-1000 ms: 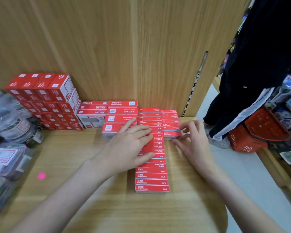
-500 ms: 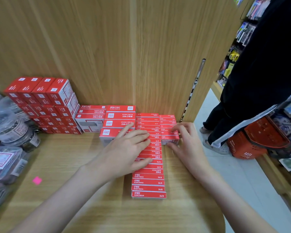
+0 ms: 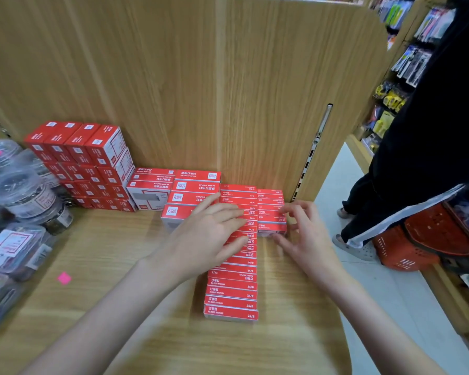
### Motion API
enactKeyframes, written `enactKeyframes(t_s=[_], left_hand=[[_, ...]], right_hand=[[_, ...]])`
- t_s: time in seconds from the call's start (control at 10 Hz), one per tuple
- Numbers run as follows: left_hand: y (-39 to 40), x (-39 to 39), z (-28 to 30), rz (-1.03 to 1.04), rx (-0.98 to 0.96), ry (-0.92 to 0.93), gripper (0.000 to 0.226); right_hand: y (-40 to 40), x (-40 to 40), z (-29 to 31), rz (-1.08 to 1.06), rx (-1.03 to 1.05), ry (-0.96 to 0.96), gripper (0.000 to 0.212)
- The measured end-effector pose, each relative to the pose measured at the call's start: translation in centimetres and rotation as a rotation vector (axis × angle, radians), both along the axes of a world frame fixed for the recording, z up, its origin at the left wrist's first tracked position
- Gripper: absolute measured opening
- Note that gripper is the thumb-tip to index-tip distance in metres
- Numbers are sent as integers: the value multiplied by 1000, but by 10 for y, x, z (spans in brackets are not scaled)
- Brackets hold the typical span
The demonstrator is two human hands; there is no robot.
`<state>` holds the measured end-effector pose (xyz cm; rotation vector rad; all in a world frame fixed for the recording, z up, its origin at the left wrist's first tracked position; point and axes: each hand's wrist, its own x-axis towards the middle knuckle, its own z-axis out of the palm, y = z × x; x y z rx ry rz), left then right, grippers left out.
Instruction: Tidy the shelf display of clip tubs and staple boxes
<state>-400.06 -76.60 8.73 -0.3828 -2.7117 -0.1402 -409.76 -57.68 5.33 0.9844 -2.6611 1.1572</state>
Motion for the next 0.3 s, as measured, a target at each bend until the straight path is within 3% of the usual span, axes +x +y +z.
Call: enactKeyframes(t_s=[0.3], left_hand=[[-7,9,0,147,138,126,36]], right_hand=[[-7,5,26,66,-65,138,32]])
